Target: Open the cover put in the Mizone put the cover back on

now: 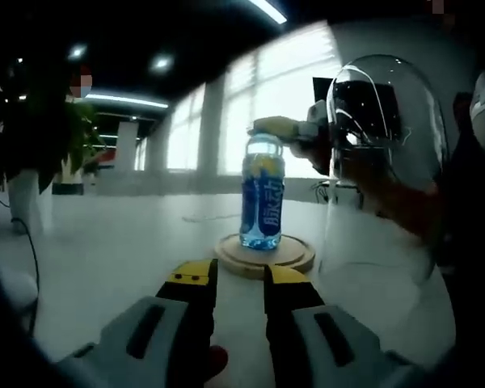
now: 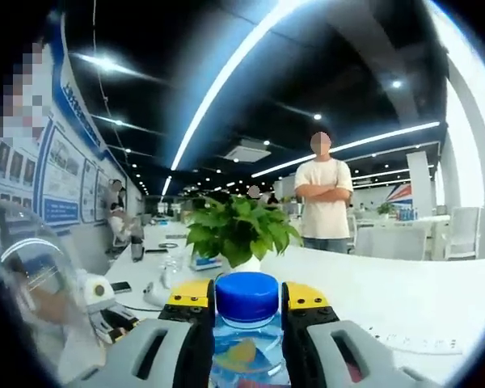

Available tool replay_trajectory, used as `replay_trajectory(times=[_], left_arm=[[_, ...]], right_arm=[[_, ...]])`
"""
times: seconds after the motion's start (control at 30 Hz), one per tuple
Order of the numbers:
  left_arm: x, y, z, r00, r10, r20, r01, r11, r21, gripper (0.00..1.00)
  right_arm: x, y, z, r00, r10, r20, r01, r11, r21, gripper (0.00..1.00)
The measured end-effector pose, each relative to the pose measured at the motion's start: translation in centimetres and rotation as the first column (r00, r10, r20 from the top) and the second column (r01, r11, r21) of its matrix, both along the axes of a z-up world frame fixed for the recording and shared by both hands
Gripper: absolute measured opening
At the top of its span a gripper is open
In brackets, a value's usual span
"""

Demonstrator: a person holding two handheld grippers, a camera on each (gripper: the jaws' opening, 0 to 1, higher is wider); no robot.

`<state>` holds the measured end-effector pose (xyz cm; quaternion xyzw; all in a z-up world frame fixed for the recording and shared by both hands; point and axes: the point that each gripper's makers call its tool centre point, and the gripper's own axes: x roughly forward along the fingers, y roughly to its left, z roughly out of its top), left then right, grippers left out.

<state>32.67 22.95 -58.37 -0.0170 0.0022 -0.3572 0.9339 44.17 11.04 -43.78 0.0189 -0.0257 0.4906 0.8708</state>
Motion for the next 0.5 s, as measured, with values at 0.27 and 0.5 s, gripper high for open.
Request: replay_trajectory(times=[0.27,0.5], left_arm=[[-0.1,0.0,0.1,1.000,0.004,0.009,-0.004,1.000,0.008,0.18],[-0.2,-0.1,-0.2,1.000,0.001,0.012,-0.001,1.000,0.028,0.18]], right_arm=[[-1.3,-1.6,0.0,1.000,-0.012,0.003,0.012,1.000,0.024,0.27],[-2.0,-2.9,0.1,1.000,-0.031,-0.003,0.031,0.998,0.058,0.27]])
